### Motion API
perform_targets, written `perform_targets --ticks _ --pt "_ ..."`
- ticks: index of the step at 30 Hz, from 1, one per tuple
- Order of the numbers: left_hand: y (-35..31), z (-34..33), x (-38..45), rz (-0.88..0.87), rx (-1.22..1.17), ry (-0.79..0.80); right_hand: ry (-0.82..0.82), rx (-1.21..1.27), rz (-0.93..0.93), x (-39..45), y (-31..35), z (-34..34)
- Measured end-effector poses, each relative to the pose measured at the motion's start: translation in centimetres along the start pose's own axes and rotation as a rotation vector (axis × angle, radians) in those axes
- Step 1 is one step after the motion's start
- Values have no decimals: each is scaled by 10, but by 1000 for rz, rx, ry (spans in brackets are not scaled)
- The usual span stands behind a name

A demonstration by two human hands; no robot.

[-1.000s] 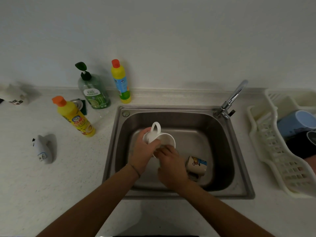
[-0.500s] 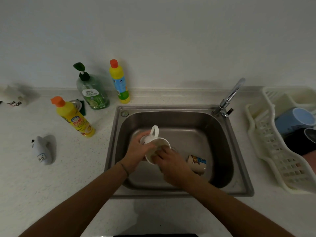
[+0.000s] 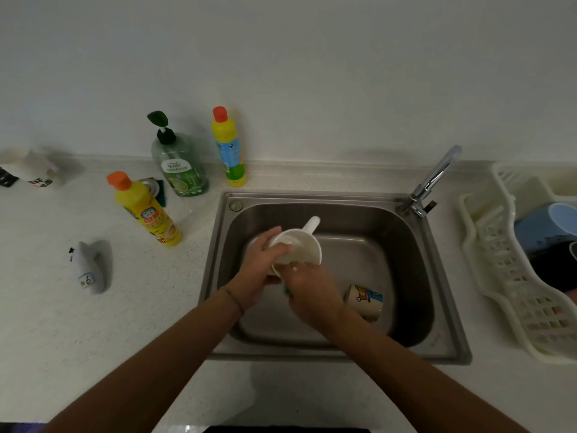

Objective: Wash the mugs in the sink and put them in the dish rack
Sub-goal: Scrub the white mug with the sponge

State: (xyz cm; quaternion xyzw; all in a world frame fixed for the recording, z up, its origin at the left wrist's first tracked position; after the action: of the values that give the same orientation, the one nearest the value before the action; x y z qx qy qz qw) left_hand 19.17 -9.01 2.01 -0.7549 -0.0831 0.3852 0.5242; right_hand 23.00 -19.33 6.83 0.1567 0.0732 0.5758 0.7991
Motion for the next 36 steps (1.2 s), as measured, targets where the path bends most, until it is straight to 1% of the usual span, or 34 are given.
perform_targets --ticks 1,3,4,5,6,7,9,10,11,12,14,15,16,17,19,20,21,22,23,24,25,27,29,31,33,34,35,36 --pt "4 -1 -1 -26 -69 -35 -70 36 -51 4 0 5" --pt "3 -1 -2 -82 -126 -108 -119 140 -196 8 3 5" --pt "1 0 -4 -97 -109 -131 -90 226 -246 9 6 1" --pt "0 3 -4 -106 -81 -137 -26 336 -270 10 9 -5" --pt "-2 5 -4 -116 -46 -127 57 384 -255 8 8 -9" --pt "-4 8 -4 -134 -10 -108 128 324 -196 6 6 -9" --pt "-6 12 -3 -175 60 -75 249 11 -80 0 -3 -8" --pt "-6 12 -4 -190 88 -72 265 -57 -75 -2 -9 -6" --pt "-5 10 -4 -197 92 -83 265 -60 -89 -2 -10 -8" --pt "-4 8 -5 -198 89 -101 250 -2 -116 -1 -6 -9" --pt "-3 4 -5 -215 110 -142 221 319 -217 3 1 -18" --pt "-2 4 -4 -216 127 -143 203 415 -223 4 3 -20" --pt "-3 5 -4 -207 127 -137 206 402 -194 2 2 -19" --pt "-2 7 -3 -190 119 -125 224 298 -148 0 -2 -16" --pt "-1 12 -1 -166 122 -105 281 -23 -22 -6 -13 -15" --pt "-1 12 -1 -167 123 -106 285 -71 -15 -7 -15 -15" --pt "0 10 0 -170 119 -121 293 -46 -55 -5 -14 -17" --pt "1 9 1 -175 117 -143 262 112 -130 -2 -9 -16" --pt "3 8 3 -178 121 -166 218 255 -162 2 -2 -18" --pt "3 8 3 -175 131 -175 204 345 -187 3 -1 -20" --pt "2 8 3 -163 134 -171 214 331 -171 3 1 -18" --pt "-2 13 3 -158 163 -137 238 60 -69 -2 -5 -13" --pt "-6 14 4 -183 202 -132 240 -90 -37 -6 -14 -12" --pt "-4 9 4 -172 189 -153 198 28 -156 -1 -12 -10" --pt "-2 3 5 -154 171 -152 172 290 -248 5 -4 -17" --pt "-3 3 4 -155 191 -142 174 381 -266 4 -2 -19" --pt "-5 4 4 -155 211 -129 191 407 -240 2 0 -19" --pt "-7 8 3 -150 227 -118 212 366 -196 -2 -2 -19"
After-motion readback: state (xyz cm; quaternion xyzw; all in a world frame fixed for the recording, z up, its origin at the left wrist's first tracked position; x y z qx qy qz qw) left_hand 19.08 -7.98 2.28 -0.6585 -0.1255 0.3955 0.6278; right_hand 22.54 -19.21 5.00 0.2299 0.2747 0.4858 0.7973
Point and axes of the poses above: each hand's wrist, its own x-axis towards the middle knuckle, its own z-axis out of the back of the hand, y = z × x, the point moved 6 cm from there along x, towards the middle knuckle, and after that the axes turned 2 degrees about x, right-handed, at the moved point
